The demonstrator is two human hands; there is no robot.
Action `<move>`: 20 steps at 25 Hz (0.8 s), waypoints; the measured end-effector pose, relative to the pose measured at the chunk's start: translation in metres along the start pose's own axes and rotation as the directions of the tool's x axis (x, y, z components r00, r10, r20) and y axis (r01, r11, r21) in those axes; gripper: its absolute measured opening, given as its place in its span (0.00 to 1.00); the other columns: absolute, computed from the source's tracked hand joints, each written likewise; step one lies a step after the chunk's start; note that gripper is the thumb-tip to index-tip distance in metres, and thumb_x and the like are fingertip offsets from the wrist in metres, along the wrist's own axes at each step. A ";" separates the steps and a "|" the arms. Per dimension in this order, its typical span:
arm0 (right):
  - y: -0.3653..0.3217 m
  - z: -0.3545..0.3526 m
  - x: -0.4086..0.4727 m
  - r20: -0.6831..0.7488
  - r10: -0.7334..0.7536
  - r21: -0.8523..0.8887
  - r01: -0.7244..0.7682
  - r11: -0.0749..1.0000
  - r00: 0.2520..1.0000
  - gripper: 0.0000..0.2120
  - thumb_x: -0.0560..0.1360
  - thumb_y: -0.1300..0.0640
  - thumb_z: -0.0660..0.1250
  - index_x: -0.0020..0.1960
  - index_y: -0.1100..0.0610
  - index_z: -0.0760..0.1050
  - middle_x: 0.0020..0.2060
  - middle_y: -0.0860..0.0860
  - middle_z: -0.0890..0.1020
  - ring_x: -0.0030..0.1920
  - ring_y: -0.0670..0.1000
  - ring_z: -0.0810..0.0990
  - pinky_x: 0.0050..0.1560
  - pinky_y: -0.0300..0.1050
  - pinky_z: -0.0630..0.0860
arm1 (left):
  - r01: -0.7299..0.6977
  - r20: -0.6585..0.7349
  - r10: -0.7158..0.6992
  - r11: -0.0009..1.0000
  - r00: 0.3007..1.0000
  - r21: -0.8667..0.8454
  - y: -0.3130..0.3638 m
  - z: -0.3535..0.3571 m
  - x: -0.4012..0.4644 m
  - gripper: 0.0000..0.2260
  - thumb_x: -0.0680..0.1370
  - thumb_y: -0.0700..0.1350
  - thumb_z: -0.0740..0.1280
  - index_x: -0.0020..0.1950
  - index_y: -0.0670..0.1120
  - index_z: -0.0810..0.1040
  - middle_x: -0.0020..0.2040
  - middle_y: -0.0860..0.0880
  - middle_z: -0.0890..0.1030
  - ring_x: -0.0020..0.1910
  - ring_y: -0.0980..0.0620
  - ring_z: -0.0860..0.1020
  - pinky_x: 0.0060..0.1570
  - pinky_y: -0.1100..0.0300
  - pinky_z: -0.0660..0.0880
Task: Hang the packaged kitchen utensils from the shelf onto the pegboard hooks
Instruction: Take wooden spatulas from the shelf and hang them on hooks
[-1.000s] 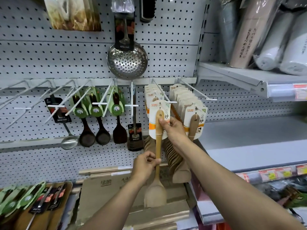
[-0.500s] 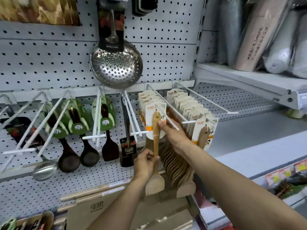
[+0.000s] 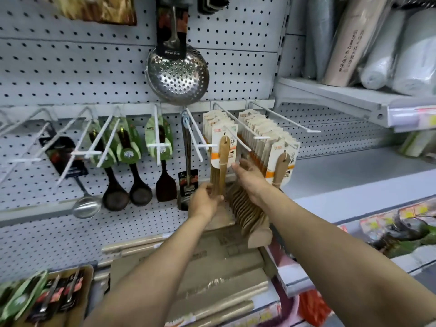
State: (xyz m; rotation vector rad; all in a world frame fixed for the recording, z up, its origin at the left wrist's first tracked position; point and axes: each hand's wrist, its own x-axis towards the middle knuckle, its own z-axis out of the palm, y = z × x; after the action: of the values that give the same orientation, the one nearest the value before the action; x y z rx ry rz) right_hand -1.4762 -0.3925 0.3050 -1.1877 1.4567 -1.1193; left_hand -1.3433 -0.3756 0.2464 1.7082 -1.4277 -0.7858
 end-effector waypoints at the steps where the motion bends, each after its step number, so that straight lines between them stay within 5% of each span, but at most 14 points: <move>1: -0.003 -0.005 -0.017 0.024 -0.009 -0.088 0.011 0.996 1.000 0.28 0.79 0.48 0.67 0.76 0.55 0.65 0.73 0.56 0.71 0.71 0.57 0.71 0.72 0.53 0.67 | -0.027 -0.013 0.028 0.998 1.000 0.065 0.004 -0.013 -0.014 0.17 0.73 0.46 0.74 0.60 0.50 0.76 0.58 0.50 0.81 0.57 0.49 0.78 0.58 0.56 0.75; 4: -0.019 -0.021 -0.071 0.140 -0.090 -0.488 0.147 0.860 0.986 0.26 0.81 0.52 0.65 0.76 0.58 0.64 0.72 0.56 0.72 0.71 0.56 0.71 0.68 0.45 0.67 | -0.128 -0.039 0.148 0.938 0.988 0.321 0.014 -0.060 -0.063 0.23 0.72 0.47 0.74 0.66 0.51 0.73 0.64 0.47 0.76 0.62 0.45 0.75 0.61 0.50 0.73; 8: -0.047 -0.033 -0.141 0.334 -0.226 -0.791 0.403 0.460 0.915 0.26 0.79 0.50 0.66 0.74 0.55 0.67 0.71 0.57 0.73 0.70 0.58 0.72 0.68 0.48 0.69 | -0.161 -0.086 0.249 0.817 0.965 0.554 0.030 -0.134 -0.144 0.25 0.74 0.48 0.73 0.68 0.53 0.70 0.67 0.48 0.72 0.65 0.44 0.71 0.61 0.49 0.72; 13: -0.101 -0.019 -0.236 0.511 -0.403 -0.774 0.610 0.170 0.760 0.28 0.79 0.46 0.65 0.76 0.53 0.64 0.71 0.58 0.69 0.71 0.60 0.69 0.69 0.54 0.70 | -0.188 -0.145 0.371 0.725 0.917 0.663 0.050 -0.217 -0.249 0.25 0.76 0.52 0.70 0.70 0.54 0.66 0.68 0.48 0.70 0.67 0.45 0.69 0.61 0.48 0.72; 20: -0.133 0.060 -0.353 0.656 -0.557 -0.600 0.800 0.026 0.510 0.28 0.80 0.44 0.64 0.76 0.50 0.63 0.72 0.53 0.69 0.72 0.56 0.67 0.67 0.54 0.70 | -0.123 -0.269 0.410 0.714 0.871 0.689 0.020 -0.318 -0.362 0.25 0.77 0.54 0.67 0.72 0.54 0.65 0.69 0.49 0.71 0.68 0.47 0.69 0.62 0.49 0.72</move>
State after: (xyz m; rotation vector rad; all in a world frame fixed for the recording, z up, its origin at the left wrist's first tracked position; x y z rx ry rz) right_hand -1.3567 -0.0660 0.4627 -2.9942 1.1860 -0.6040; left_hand -1.1540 0.0306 0.4247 1.9317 -1.7026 0.2988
